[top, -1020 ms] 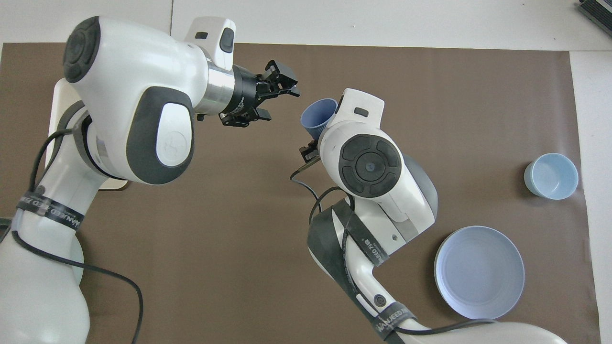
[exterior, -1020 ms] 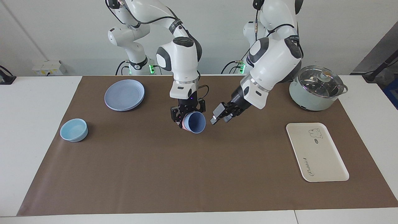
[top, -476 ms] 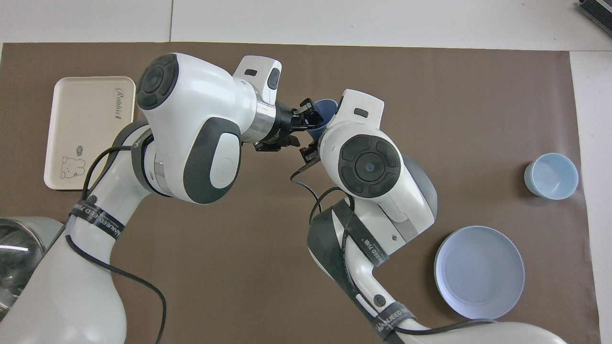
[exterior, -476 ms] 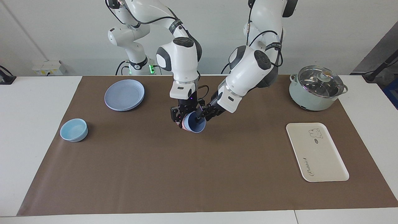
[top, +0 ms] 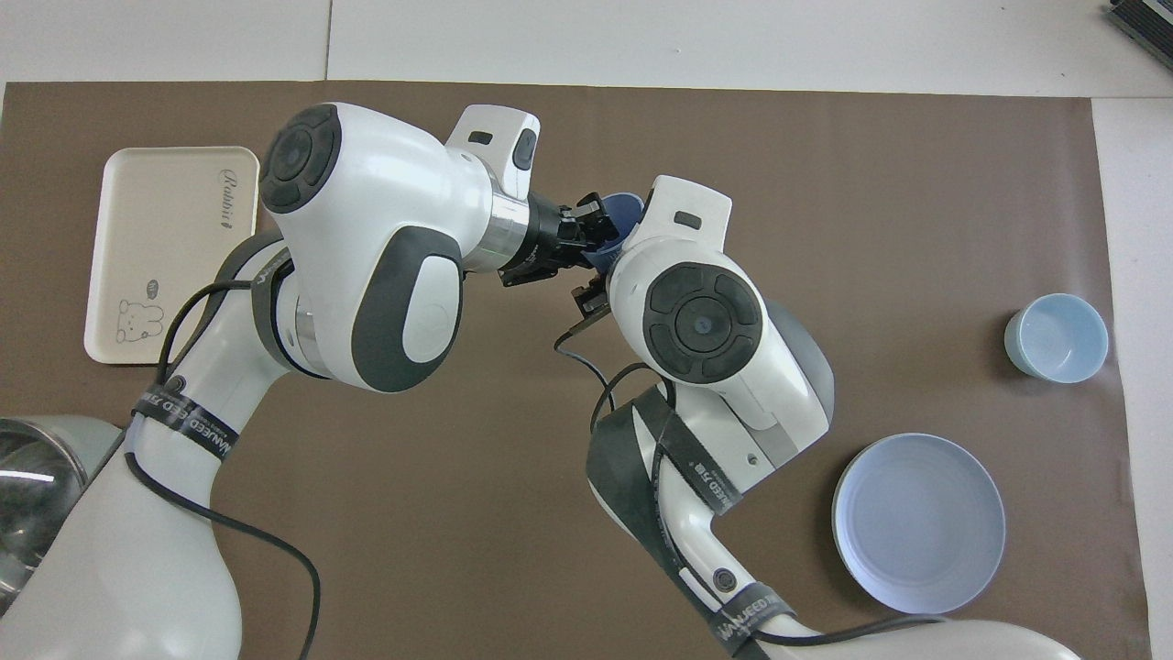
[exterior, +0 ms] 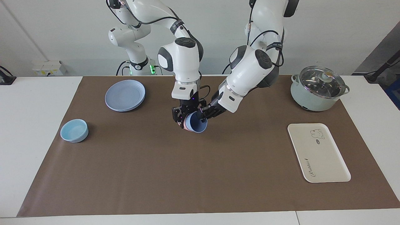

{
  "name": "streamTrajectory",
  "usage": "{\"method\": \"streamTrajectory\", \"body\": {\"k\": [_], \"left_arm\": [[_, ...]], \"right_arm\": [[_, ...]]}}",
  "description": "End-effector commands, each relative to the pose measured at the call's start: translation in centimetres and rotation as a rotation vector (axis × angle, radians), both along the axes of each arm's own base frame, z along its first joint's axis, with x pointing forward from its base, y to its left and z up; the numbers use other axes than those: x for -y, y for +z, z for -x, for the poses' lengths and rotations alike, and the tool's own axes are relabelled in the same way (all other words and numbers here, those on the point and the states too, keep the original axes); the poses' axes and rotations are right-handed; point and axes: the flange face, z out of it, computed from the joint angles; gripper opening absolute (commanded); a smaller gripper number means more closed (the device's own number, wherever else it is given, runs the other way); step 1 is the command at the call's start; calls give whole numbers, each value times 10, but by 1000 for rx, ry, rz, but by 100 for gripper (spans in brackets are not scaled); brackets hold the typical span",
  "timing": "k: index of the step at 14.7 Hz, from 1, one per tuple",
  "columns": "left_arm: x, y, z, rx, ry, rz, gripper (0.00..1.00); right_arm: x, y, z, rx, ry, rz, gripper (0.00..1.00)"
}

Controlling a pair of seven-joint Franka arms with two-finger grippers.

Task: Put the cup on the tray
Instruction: 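Grasp the blue cup with the left gripper while the right gripper keeps the pink cup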

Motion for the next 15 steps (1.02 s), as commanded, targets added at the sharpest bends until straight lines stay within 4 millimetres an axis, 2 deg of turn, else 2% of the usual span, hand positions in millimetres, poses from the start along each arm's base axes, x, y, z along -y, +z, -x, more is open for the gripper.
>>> {"method": "streamTrajectory", "body": {"k": [1,4,5,7,10,13,14,15], "left_arm": [[-4,11,1,1,6,13,0],[-7,22,-4,15,16,26,0],[-13,21,-9,11,25,22,0],[-23,39,-17,43,38,27,0],[-87,63,-50,62,121,28,0],[-157,71,-75,90,194,-37,0],[-186,69,-84,106,216,-72,0],[-228,69,-93,137,231,-117,0]], "right_arm": [[6,5,0,17,-21,6,0],[6,6,0,18,-21,5,0],[6,6,0,18,-21,5,0],[6,6,0,18,-21,5,0],[6,6,-1,18,-22,5,0],[8,8,-3,22,-27,3,0],[12,8,-7,31,-23,1,0],[20,10,-12,42,-26,-1,0]]}}
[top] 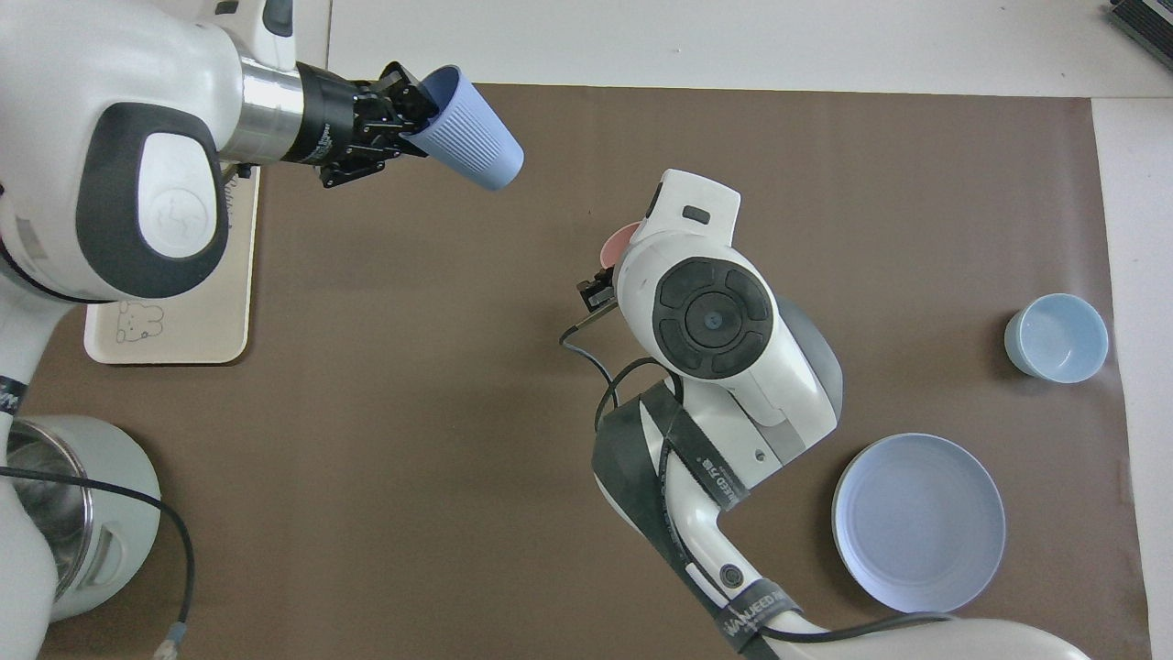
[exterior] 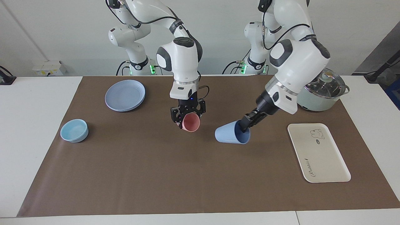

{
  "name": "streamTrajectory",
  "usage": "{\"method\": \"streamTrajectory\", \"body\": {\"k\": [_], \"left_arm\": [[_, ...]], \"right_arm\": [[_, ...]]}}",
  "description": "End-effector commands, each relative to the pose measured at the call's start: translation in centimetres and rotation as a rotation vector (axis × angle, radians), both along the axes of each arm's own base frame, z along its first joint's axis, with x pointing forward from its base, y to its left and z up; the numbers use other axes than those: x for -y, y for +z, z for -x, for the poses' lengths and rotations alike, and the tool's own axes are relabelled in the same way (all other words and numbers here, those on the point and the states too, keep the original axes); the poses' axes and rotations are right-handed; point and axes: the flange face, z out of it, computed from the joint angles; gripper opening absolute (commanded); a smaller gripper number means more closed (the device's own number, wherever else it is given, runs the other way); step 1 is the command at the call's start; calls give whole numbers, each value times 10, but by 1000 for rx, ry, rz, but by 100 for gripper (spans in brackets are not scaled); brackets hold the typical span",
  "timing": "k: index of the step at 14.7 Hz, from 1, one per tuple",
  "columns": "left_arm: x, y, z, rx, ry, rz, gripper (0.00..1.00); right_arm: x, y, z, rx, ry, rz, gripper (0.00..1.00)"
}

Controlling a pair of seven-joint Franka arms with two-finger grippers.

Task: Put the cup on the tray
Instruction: 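Carry the blue cup to the tray while the right gripper returns the pink cup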

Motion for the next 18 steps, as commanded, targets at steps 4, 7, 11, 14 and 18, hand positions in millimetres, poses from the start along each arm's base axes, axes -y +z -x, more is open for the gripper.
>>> {"method": "streamTrajectory", "body": {"k": [4,7,11,14,18], "left_arm": [[-189,-13,-17,88,-59,-189,0],[-275,-27,0,111,-139,-326,0],[-337,-60,28,209,-175,-429,0],[-364,-100,43,261,-149,-501,0],[-372,-145,42,288,-166,-553,0]], "right_arm": [[65,22,-37,97,-21,-20,0],[111,35,-56,114,5,-108,0],[187,35,-78,127,98,-258,0],[240,27,-84,149,123,-317,0],[296,9,-86,192,116,-406,0]]}}
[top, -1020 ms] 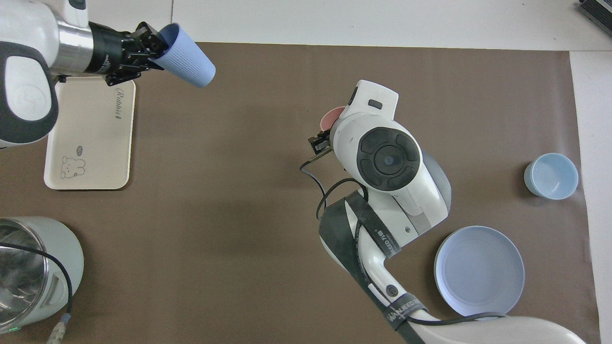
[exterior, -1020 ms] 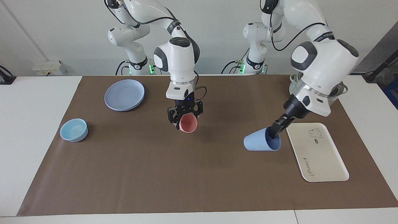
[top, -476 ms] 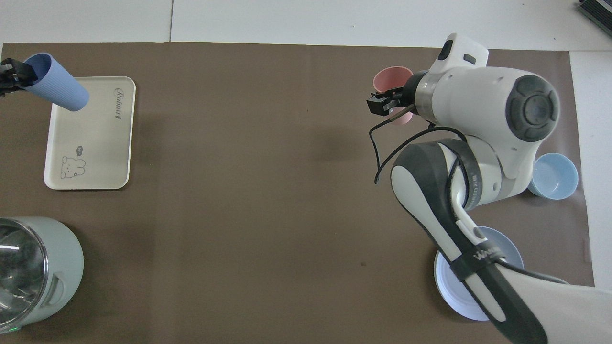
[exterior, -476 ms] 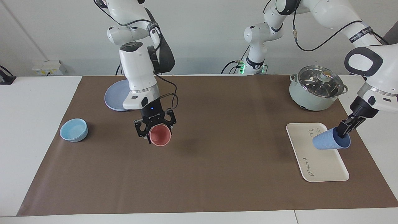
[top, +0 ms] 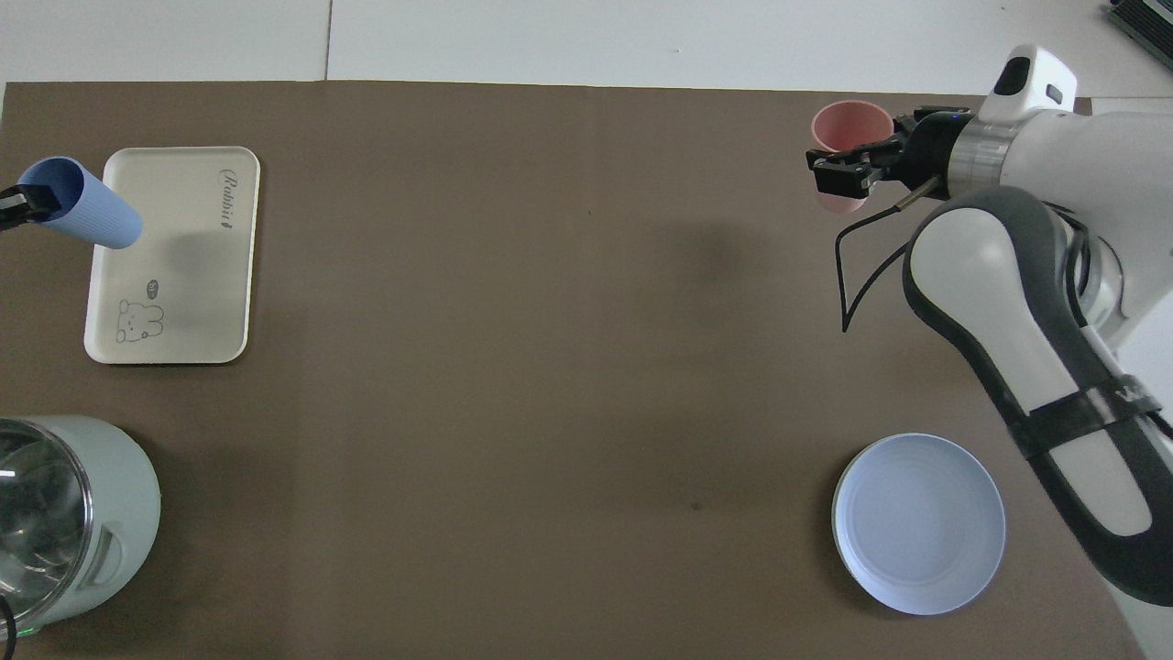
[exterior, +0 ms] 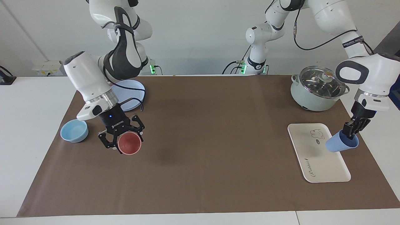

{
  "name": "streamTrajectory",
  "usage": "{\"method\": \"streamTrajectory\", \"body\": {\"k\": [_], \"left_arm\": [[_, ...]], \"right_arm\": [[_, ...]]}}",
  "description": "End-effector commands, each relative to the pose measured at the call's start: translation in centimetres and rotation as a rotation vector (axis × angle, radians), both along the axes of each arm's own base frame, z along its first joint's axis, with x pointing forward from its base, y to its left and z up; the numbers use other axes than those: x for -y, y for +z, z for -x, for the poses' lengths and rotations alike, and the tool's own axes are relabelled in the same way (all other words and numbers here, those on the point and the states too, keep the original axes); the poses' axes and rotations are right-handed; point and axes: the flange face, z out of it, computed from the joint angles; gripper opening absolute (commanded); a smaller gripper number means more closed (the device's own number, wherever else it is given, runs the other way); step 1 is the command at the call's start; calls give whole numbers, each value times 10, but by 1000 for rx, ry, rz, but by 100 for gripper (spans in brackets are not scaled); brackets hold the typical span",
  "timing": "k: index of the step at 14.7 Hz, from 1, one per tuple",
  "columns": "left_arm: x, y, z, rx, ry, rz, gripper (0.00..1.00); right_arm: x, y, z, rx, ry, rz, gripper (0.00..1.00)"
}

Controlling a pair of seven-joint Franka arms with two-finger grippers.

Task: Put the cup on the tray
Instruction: 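Carry the blue cup to the tray while the right gripper returns the pink cup, then lower the blue cup onto the tray while the right gripper lowers the pink cup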

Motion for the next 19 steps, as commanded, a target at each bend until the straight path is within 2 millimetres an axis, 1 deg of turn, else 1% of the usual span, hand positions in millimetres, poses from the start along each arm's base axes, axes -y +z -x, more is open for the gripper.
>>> {"method": "streamTrajectory", "body": {"k": [1,3,4,5,6,9,10,12,13,14,15,16,17,19], "left_arm": [[-1,-26,4,22,-16,-49,0],[-1,-34,2,20,-16,-52,0],[-1,-40,1,16,-19,-54,5],[0,-41,1,13,-28,-56,60],[0,-40,1,11,-33,-56,100],[10,-33,-6,6,-71,-58,100],[13,-29,-9,-14,-81,-42,100],[28,-5,-23,-52,-123,-11,100],[34,10,-28,-81,-147,7,100],[42,23,-31,-112,-174,14,100],[52,32,-33,-149,-195,12,100],[67,41,-35,-184,-221,-8,100],[88,52,-38,-224,-235,-33,100],[121,72,-38,-282,-202,-55,100]], "right_arm": [[32,-22,6,52,21,-93,0],[56,-46,11,97,35,-144,0],[65,-55,15,110,35,-162,0],[73,-64,18,121,39,-174,0],[83,-73,22,137,41,-184,0],[96,-100,30,193,61,-229,0],[101,-113,31,207,80,-250,0],[119,-138,34,251,136,-265,0],[131,-146,36,268,162,-265,0],[140,-153,38,275,180,-265,0],[147,-165,40,286,210,-257,0],[151,-175,41,308,239,-244,0],[151,-181,42,329,245,-238,0],[143,-187,43,336,224,-260,0]]}}
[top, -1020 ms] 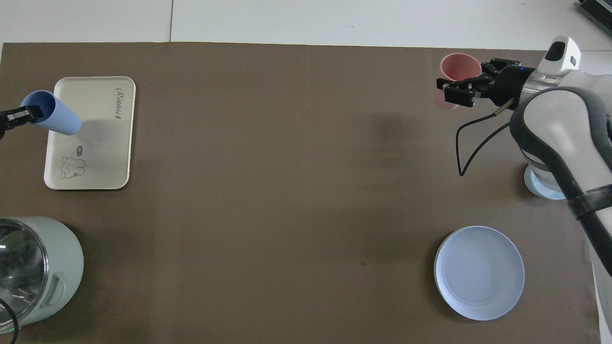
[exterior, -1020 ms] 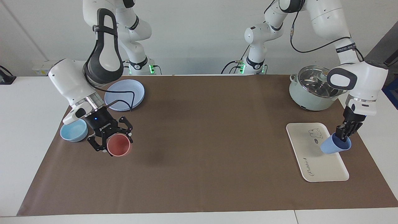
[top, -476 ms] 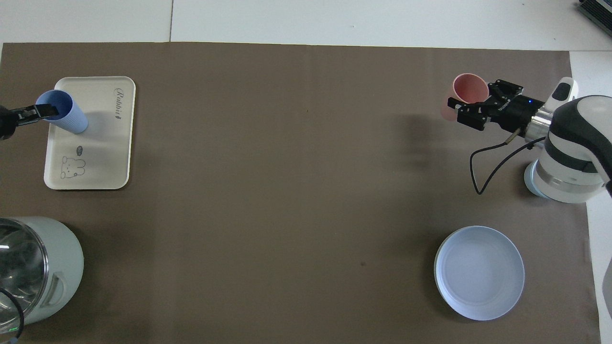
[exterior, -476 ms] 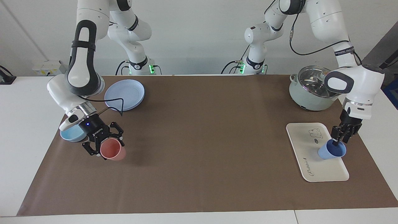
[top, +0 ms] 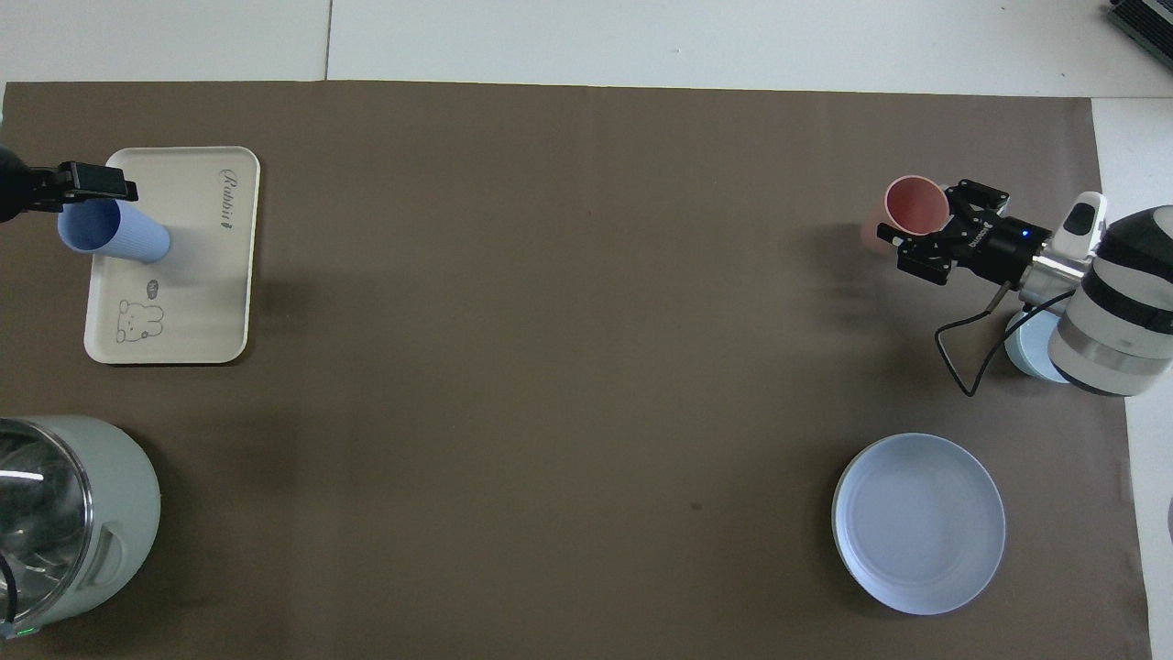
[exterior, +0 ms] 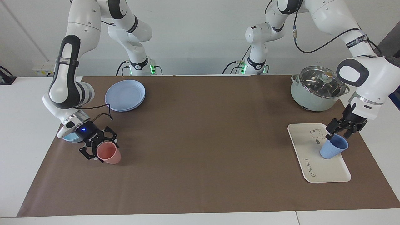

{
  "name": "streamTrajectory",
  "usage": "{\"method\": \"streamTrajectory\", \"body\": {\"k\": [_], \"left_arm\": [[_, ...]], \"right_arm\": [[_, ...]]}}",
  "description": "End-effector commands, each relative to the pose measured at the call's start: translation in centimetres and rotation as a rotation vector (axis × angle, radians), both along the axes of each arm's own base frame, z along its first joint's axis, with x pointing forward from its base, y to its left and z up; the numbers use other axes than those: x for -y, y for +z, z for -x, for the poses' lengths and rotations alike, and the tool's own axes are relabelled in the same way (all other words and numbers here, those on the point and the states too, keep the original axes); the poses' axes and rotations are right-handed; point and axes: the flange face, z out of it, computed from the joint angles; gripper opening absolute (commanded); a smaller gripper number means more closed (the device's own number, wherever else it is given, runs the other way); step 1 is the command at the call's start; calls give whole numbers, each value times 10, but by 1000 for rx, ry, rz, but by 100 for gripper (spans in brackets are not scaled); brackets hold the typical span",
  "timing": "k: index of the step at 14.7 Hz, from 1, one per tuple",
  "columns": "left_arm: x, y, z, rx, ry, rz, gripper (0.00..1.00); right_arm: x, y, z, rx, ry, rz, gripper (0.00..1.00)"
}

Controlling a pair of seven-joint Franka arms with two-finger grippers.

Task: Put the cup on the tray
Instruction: 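Lower the blue cup onto the tray while the right gripper lowers the pink cup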

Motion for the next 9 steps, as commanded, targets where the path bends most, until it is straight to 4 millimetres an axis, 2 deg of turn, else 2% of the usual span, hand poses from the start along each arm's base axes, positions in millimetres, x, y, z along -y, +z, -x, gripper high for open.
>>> {"method": "streamTrajectory", "body": {"k": [1,3,4,6,8,9], "left_arm": [[47,26,-1,-68,25,-56,100],[83,26,7,-134,-3,-71,100],[98,39,13,-145,-16,-95,100],[113,64,28,-159,-26,-132,100],[117,95,52,-167,-35,-132,100],[119,106,64,-179,-39,-134,100]], "right_arm": [[-13,-11,5,33,-23,-45,0],[-15,-28,13,65,-26,-50,0],[-16,-31,14,77,-16,-38,0],[-17,-33,16,76,-13,-34,0],[-17,-33,16,77,-12,-33,0],[-17,-34,17,75,-13,-35,8]]}}
